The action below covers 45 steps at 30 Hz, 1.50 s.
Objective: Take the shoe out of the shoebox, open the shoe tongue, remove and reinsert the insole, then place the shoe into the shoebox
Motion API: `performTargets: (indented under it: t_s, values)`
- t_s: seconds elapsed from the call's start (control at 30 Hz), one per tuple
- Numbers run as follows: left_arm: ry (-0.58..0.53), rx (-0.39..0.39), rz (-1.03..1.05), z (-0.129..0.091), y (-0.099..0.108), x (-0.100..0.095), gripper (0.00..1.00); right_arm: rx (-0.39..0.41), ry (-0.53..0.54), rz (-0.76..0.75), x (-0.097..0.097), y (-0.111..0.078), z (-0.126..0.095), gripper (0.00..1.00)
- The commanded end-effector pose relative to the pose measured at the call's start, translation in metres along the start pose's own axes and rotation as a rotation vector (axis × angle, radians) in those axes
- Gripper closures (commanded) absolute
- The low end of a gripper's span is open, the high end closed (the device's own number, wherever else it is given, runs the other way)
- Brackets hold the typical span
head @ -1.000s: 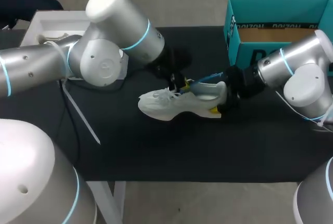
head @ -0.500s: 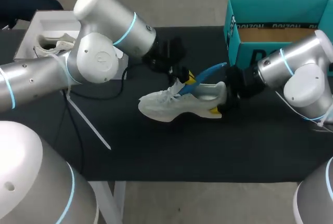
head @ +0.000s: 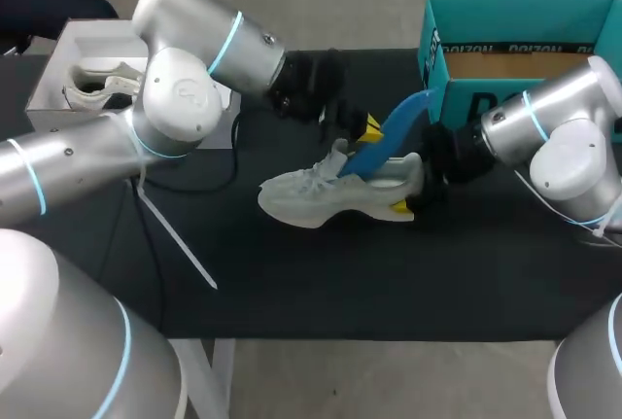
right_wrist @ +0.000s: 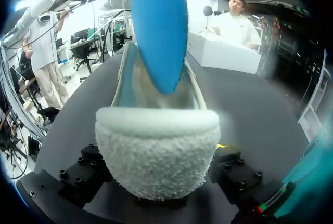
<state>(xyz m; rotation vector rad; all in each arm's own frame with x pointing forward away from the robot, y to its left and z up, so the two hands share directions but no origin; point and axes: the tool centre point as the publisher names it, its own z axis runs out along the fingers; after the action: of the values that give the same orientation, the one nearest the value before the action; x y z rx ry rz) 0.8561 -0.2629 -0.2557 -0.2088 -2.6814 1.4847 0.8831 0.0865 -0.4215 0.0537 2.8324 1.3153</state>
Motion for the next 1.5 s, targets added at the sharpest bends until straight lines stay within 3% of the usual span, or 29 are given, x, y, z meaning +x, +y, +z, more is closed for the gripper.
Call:
performTargets:
  t_s: [0.03, 0.1, 0.73, 1.1, 1.5]
  values:
    - [0.043, 0.067, 0.024, -0.005, -0.009, -0.002, 1.00, 0.001, 0.000, -0.001, -0.001, 0.000, 0.001, 1.00]
    - [0.027, 0.009, 0.051, -0.009, -0.020, 0.003, 1.00, 0.001, 0.000, -0.001, -0.001, 0.000, 0.001, 1.00]
    - [0.027, 0.009, 0.051, -0.009, -0.020, 0.003, 1.00, 0.001, 0.000, -0.001, -0.001, 0.000, 0.001, 1.00]
    - [0.254, 0.236, -0.090, -0.020, -0.086, 0.068, 1.00, 0.001, 0.000, -0.001, -0.001, 0.000, 0.001, 1.00]
    - [0.497, 0.426, -0.207, -0.044, -0.135, 0.157, 1.00, 0.001, 0.000, -0.001, -0.001, 0.000, 0.001, 1.00]
